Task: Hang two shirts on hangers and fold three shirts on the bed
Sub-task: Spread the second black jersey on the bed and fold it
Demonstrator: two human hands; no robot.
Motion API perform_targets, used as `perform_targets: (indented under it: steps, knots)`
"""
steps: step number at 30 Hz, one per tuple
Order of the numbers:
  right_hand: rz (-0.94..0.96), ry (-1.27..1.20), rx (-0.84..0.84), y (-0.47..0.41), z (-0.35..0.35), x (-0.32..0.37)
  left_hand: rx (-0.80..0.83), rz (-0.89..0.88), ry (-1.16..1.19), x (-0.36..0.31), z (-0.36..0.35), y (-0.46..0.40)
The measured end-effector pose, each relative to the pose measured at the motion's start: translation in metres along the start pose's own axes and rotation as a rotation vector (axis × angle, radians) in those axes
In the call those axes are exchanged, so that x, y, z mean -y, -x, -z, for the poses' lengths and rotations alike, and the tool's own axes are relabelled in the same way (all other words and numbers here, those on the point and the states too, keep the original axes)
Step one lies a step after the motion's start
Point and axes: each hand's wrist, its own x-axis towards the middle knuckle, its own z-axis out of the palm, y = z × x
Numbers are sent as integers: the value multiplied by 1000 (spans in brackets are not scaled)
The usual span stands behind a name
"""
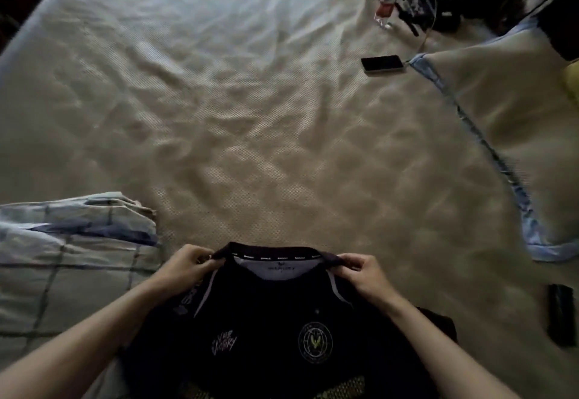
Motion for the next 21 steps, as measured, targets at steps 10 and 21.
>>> perform_targets:
  steps: [10,21]
  knots:
    - [66,113,-104,-183,14,12,-225,-3,-37,15,14,-162]
    - [56,280,-152,-238,33,56,-586,18,-686,-28,10,-224]
